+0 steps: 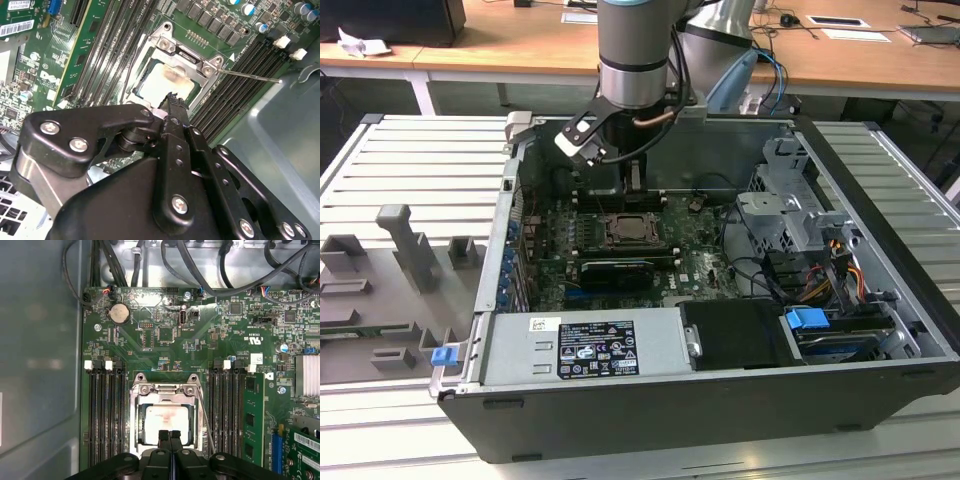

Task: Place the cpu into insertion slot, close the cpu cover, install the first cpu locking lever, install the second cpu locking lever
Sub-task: 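Install the first cpu locking lever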

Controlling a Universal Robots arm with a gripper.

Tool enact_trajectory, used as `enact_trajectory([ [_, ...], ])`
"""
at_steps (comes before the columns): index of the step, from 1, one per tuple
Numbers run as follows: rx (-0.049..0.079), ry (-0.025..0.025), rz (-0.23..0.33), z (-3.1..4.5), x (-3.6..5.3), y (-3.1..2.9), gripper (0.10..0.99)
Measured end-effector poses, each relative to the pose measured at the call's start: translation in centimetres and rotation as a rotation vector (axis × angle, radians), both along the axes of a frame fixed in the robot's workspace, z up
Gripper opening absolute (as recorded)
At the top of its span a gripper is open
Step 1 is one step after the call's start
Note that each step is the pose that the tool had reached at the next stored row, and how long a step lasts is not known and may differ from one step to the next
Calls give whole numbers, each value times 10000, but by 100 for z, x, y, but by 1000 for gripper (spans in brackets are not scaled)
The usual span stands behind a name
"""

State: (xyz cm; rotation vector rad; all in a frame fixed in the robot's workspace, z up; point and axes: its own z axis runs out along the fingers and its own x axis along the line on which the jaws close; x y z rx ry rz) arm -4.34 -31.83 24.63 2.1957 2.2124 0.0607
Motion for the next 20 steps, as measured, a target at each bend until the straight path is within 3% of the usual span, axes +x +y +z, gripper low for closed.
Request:
enact_trajectory([
  [20,-1,1,0,49,0,0,106],
])
